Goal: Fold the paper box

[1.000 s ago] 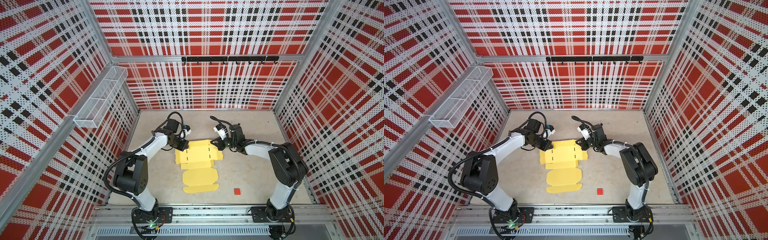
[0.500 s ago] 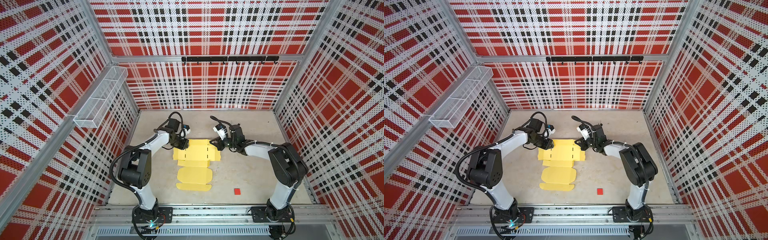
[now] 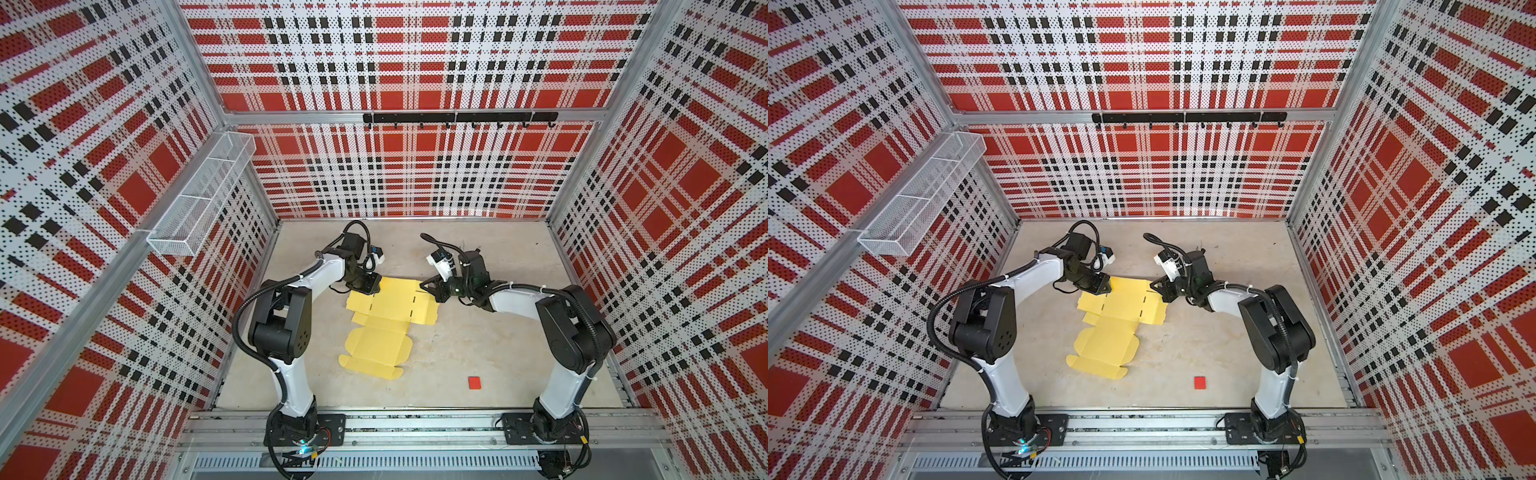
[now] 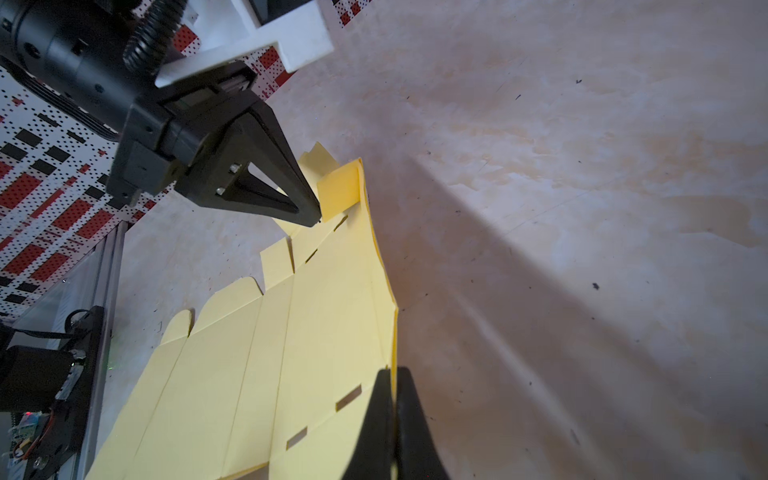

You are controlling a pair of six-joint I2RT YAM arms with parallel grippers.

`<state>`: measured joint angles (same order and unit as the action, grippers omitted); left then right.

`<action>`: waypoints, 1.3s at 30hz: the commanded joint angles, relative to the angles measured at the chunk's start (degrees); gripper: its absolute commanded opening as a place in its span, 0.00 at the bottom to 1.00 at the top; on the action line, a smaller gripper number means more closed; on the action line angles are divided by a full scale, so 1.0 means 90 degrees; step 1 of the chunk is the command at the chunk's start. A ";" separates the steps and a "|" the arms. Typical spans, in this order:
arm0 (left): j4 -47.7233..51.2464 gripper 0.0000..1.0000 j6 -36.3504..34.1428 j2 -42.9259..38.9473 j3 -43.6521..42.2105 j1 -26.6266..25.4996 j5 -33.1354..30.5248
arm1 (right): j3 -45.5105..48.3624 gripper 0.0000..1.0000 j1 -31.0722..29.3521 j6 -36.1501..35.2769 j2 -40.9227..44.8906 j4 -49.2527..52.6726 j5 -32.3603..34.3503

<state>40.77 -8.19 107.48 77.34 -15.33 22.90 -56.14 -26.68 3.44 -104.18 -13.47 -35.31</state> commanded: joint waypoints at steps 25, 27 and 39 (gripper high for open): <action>-0.2019 0.64 0.1592 -0.2188 -0.2860 0.0814 0.0799 | 0.1132 0.03 0.0170 -0.0186 0.1574 -0.0927 0.1673; -0.2225 0.65 0.1800 -0.2205 -0.2970 0.0807 0.0949 | 0.1122 0.03 0.0171 -0.0114 0.1613 -0.0934 0.1630; -0.4034 0.63 0.3070 -0.2108 -0.3813 0.0551 0.1199 | 0.1395 0.03 0.0171 0.0057 0.1620 -0.1309 0.1559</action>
<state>10.63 16.25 88.40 42.70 -9.54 32.38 -44.12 -25.36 4.10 -90.98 -21.23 -21.12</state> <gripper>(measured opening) 0.634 0.050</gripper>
